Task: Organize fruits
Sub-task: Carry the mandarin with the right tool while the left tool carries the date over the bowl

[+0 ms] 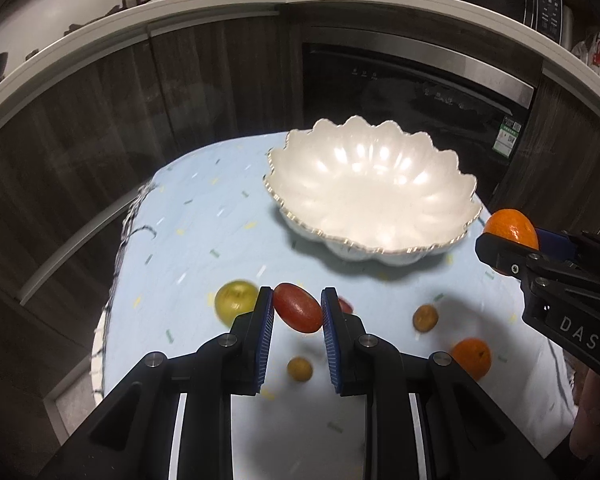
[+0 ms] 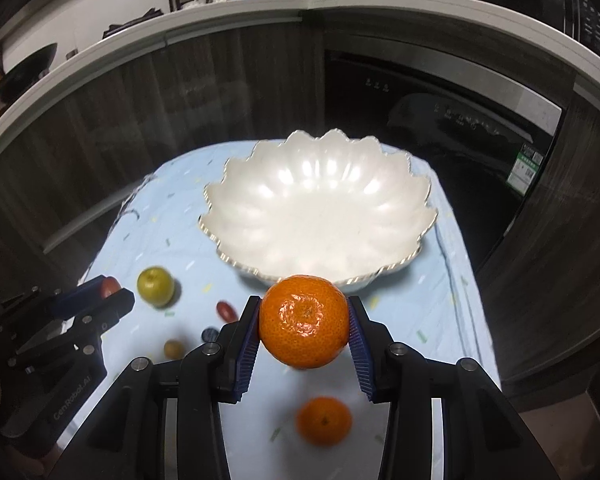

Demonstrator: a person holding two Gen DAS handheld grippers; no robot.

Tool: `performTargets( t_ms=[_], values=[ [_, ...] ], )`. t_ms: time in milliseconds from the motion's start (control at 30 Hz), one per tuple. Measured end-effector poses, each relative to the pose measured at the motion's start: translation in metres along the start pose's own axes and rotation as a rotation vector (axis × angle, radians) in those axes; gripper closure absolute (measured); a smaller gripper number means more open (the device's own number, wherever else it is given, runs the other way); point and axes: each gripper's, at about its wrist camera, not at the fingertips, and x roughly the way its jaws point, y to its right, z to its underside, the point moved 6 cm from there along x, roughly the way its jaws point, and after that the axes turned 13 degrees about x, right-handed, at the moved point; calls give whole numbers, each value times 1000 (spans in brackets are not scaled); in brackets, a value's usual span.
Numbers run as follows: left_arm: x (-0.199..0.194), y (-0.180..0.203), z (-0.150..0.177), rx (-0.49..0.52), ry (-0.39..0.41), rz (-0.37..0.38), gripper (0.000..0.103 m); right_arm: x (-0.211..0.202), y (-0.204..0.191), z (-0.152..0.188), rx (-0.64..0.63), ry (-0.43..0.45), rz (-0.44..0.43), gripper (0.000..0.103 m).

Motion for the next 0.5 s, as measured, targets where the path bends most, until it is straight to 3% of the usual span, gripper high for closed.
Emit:
performTargets(
  t_ms=[500],
  values=[
    [34, 10, -51, 31, 18, 37, 78, 17, 28, -48, 48, 59, 38, 60]
  ],
)
